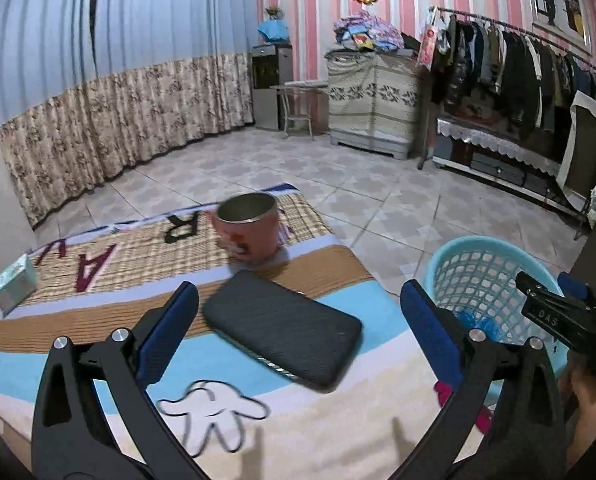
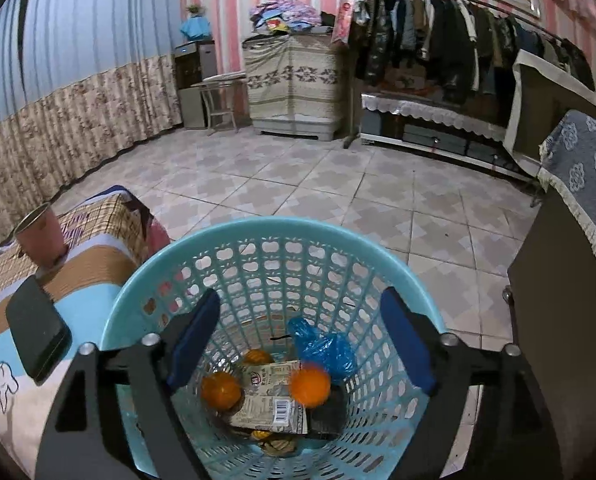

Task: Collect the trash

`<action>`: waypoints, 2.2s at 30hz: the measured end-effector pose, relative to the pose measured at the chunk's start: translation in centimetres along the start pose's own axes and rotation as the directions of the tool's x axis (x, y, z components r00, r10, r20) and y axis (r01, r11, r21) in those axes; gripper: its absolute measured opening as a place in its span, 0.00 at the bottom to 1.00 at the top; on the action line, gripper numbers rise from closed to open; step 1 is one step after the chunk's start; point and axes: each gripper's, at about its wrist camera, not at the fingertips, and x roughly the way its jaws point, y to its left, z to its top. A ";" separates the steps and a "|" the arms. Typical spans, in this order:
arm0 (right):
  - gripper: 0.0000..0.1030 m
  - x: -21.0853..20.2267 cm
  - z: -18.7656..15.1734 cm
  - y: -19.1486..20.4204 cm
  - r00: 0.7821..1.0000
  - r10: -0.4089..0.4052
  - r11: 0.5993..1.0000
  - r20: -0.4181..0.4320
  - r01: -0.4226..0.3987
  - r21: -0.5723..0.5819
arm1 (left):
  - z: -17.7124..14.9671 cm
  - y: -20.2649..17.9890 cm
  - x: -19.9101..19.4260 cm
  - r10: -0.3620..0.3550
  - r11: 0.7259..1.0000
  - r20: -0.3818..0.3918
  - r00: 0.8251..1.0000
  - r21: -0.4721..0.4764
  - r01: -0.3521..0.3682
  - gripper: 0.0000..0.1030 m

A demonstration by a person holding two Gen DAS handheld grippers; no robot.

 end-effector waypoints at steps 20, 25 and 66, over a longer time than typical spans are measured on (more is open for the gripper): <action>0.96 -9.8 -1.3 8.5 0.966 0.224 0.972 0.129 -0.211 -0.106 | -5.5 9.2 -10.2 0.262 0.963 0.062 0.963 -0.075 -0.258 0.95; 0.96 -13.4 -4.4 10.3 0.946 0.307 0.944 0.107 -0.289 -0.157 | -8.1 9.9 -13.1 0.261 0.961 0.063 0.963 -0.112 -0.253 0.95; 0.96 -22.4 -11.2 12.8 0.935 0.333 0.916 0.120 -0.290 -0.278 | -11.7 11.1 -18.3 0.249 0.961 0.097 0.964 -0.151 -0.233 0.95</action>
